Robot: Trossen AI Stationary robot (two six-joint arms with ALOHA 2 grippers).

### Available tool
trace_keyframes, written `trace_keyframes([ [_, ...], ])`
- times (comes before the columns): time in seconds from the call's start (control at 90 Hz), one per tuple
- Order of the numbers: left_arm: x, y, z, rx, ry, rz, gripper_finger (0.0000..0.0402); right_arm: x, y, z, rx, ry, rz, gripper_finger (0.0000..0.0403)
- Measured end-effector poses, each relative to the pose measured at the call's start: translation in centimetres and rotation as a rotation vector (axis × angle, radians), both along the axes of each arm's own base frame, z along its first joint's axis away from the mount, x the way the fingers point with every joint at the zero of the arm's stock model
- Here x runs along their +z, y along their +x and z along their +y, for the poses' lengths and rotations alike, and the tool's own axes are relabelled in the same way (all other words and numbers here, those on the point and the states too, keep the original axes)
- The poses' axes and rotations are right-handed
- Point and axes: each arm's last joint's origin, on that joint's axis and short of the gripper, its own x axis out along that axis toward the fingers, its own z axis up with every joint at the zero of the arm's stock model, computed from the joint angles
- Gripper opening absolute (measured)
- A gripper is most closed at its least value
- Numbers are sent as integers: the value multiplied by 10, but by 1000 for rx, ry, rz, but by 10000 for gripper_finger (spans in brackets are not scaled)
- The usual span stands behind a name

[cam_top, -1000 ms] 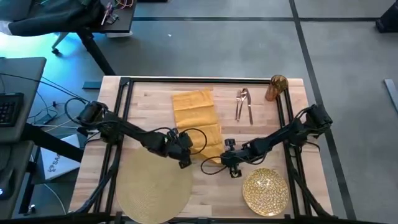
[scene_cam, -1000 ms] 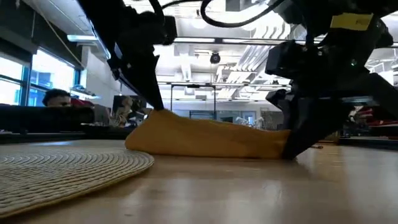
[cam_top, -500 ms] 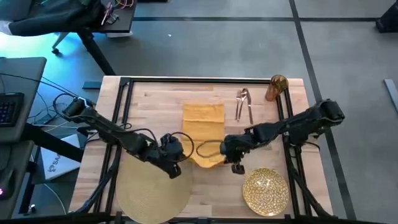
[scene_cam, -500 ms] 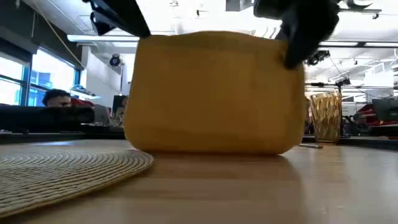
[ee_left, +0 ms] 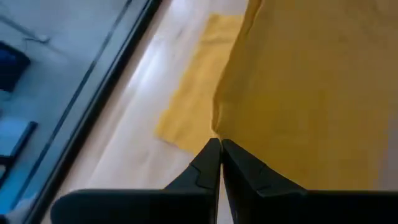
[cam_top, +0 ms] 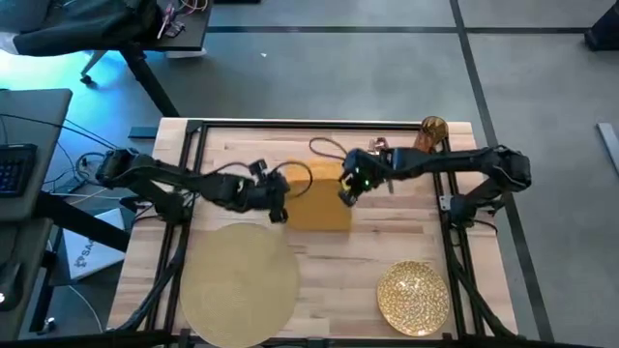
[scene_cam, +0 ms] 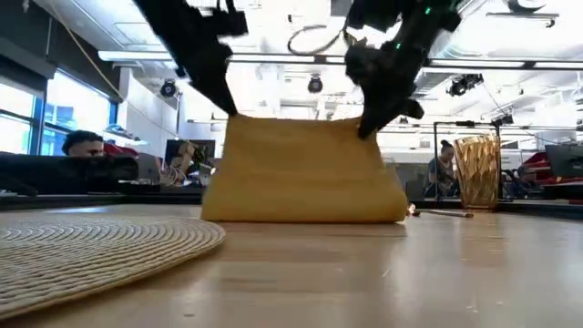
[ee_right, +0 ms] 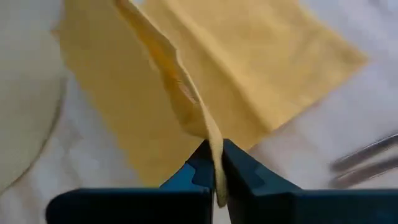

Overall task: Set table place
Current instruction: Fold the yellow napkin

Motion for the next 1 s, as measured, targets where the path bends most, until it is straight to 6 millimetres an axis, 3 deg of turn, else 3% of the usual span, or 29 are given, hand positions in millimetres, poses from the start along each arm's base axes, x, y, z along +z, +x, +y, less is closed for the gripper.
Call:
trace_keyframes([
  [0.378,-30,9,47,110,-109,-41,0,-30,10,-51,23,-67,20,0],
  [0.6,-40,12,59,90,-95,14,0,-46,13,-59,25,-53,57,0],
  [0.844,-23,12,71,80,-36,-12,0,-48,14,-61,-4,-73,64,0],
  [1.0,-32,12,82,90,-76,11,0,-51,16,-63,17,-96,59,0],
])
